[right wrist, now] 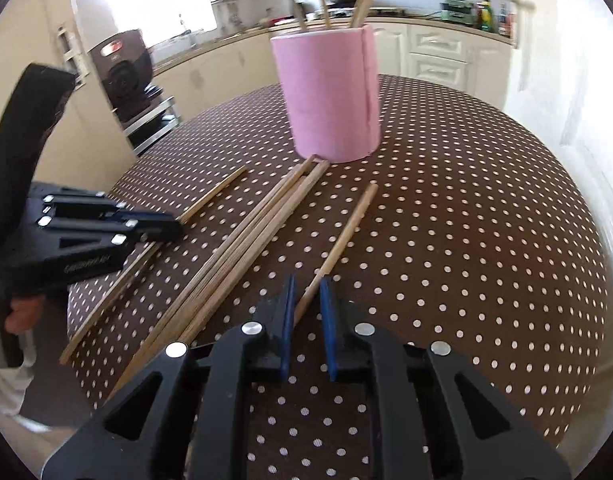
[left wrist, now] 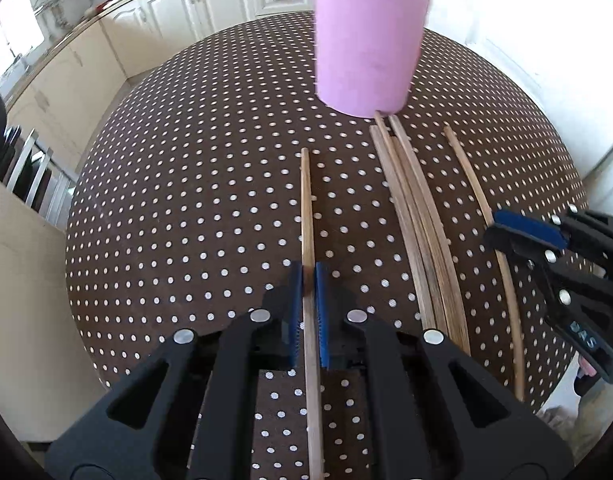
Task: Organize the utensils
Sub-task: 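Close the right gripper on one chopstick while the left gripper grasps another chopstick, then lift both held chopsticks upright and carry them over the pink cup's opening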
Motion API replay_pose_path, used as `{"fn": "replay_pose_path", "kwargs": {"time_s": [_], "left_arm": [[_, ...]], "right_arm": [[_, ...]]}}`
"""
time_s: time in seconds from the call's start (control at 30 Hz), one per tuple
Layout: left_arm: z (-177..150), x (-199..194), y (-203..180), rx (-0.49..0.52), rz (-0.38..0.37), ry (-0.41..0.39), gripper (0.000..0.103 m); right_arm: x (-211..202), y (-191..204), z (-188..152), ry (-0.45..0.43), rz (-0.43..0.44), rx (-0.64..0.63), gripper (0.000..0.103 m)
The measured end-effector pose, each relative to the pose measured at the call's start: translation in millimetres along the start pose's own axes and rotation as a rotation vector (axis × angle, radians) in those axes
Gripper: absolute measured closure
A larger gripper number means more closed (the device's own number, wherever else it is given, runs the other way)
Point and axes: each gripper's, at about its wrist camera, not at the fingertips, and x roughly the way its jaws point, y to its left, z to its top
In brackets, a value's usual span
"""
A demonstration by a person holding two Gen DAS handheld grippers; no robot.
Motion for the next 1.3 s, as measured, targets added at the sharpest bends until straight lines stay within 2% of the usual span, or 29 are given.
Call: {"fn": "replay_pose_path", "kwargs": {"time_s": [0.07,0.13,0.27,0.37,0.4,0.43,0.47,0.5,0.57,0.6,0.67,0.7,0.73,0.8,0.93,1.03,1.13,1.3], "left_arm": [[-0.3,-0.4,5.7,-0.014,0.0,0.0,0.095],[-0.6,0.5,7.2,-0.019,0.006,0.003,0.095],[11.4,0.8,14.9,-0.037,0.014,0.012,0.093],[16.8,2.0,13.0,-0.041,0.05,0.008,0.087],[18.9,3.1,12.5,-0.04,0.077,0.006,0.079],[22.4,5.0,12.5,-0.05,0.114,0.006,0.064],[24.0,5.8,15.1,-0.071,0.144,0.006,0.056],[25.1,7.1,19.7,-0.092,0.127,0.007,0.054],[27.4,8.6,25.8,-0.094,0.063,0.017,0.065],[28.4,8.1,24.9,-0.064,0.038,0.02,0.074],[28.1,7.6,20.0,-0.027,0.041,0.011,0.084],[27.7,7.4,14.9,0.003,0.043,0.004,0.094],[27.6,7.5,10.3,0.024,0.055,-0.002,0.096],[25.8,8.4,3.7,0.041,0.081,-0.017,0.097],[27.4,5.6,7.0,0.011,0.011,-0.051,0.097],[27.6,-2.5,13.1,-0.008,0.026,-0.107,0.096],[30.0,-4.9,22.6,-0.055,0.003,-0.108,0.096],[32.5,-12.0,36.3,-0.076,-0.011,-0.144,0.096]], "right_arm": [[-0.5,0.0,0.0,0.017,0.02,-0.029,0.093],[-1.7,-0.5,1.6,0.037,0.004,-0.025,0.095],[0.4,9.8,6.4,0.07,-0.142,-0.056,0.084],[8.1,18.9,11.4,0.091,-0.196,-0.062,0.084],[10.2,21.7,13.4,0.097,-0.214,-0.064,0.084],[11.6,23.6,14.1,0.101,-0.224,-0.063,0.084],[14.0,25.5,16.0,0.103,-0.232,-0.057,0.084],[15.6,26.7,17.1,0.103,-0.239,-0.05,0.084],[18.4,29.9,17.7,0.098,-0.236,-0.056,0.091],[20.0,29.5,18.1,0.096,-0.226,-0.053,0.092],[19.5,29.2,16.6,0.093,-0.218,-0.033,0.094],[17.7,24.1,17.0,0.093,-0.209,-0.017,0.096],[18.1,22.5,17.8,0.094,-0.196,-0.007,0.098],[15.9,17.4,18.1,0.095,-0.178,0.009,0.098],[12.4,10.6,18.2,0.084,-0.142,0.037,0.098],[10.8,8.4,17.6,0.069,-0.149,0.06,0.098],[6.7,6.0,18.3,0.043,-0.131,0.092,0.098],[-5.8,4.3,22.4,-0.026,-0.124,0.127,0.098]]}}
